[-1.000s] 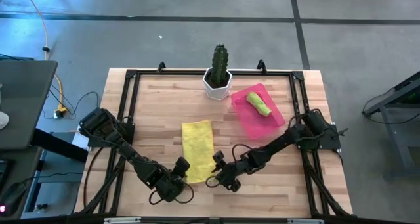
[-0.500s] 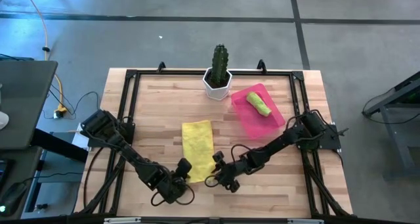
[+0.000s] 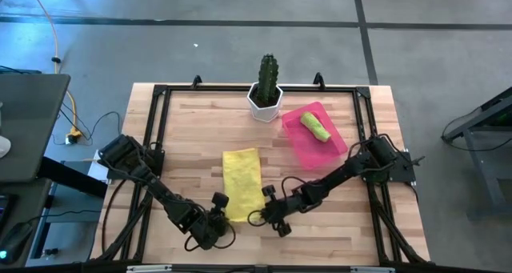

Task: Roll microfiber towels into tight, uniform cylinder then place into a basket
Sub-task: Roll the yellow towel

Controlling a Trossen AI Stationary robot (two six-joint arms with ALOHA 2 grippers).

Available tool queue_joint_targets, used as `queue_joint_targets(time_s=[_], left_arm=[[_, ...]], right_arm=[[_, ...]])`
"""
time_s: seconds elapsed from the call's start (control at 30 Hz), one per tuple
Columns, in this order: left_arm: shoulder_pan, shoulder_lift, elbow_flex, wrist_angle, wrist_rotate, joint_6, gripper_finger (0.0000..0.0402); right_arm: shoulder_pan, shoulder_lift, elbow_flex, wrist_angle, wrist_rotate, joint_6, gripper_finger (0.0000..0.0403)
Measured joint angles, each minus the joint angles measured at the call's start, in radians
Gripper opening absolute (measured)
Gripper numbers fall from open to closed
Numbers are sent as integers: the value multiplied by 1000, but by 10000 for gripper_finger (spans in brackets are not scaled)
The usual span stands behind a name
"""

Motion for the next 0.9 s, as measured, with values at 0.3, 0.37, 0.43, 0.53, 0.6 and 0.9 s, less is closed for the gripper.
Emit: queue_joint_targets(time_s=[0.3,0.37,0.43,0.53,0.6,0.9], left_arm=[[-14,-55,0,-5,19,-239,9],[-14,-62,1,0,36,-282,6],[-11,-62,1,-13,39,-336,4],[-5,-61,0,-27,41,-451,2],[-1,-61,0,-41,42,-521,2],[23,-118,3,-131,24,-712,2]], right_arm=[[-9,3,38,4,-72,166,2],[-16,3,49,2,-99,245,2],[-25,3,61,-8,-130,315,2],[-39,1,70,-17,-159,407,2],[-47,1,72,-17,-174,468,2],[-76,-1,73,-23,-185,740,2]])
